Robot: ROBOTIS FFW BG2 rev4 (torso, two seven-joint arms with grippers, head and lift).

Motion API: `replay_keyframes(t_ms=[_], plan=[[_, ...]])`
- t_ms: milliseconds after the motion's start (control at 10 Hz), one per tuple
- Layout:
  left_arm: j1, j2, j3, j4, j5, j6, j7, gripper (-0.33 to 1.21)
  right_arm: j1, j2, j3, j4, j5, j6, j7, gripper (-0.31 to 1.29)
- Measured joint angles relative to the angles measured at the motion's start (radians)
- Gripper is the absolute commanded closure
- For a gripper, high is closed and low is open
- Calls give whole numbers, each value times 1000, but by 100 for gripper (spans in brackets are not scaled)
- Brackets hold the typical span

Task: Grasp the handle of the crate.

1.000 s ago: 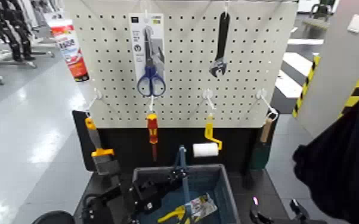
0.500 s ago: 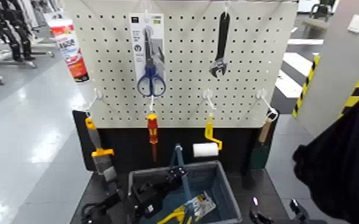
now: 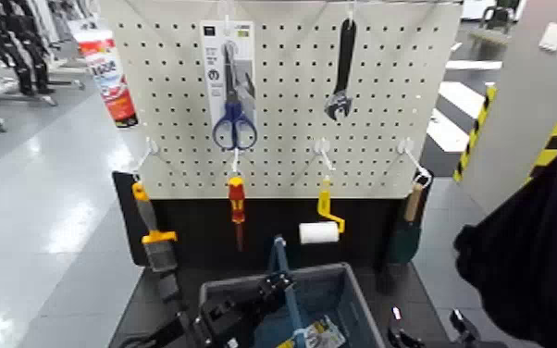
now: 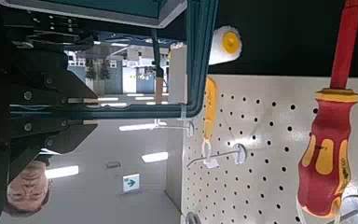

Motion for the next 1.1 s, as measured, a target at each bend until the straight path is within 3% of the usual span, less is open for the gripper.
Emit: replay_keyframes(t_ms=[400, 1100], plan=[[63, 35, 8, -125, 73, 17, 73, 118, 0, 1, 1, 2, 4, 2, 1, 14], [105, 38, 34, -163, 91, 25, 113, 118, -1, 1, 3, -1, 27, 12, -14, 14]])
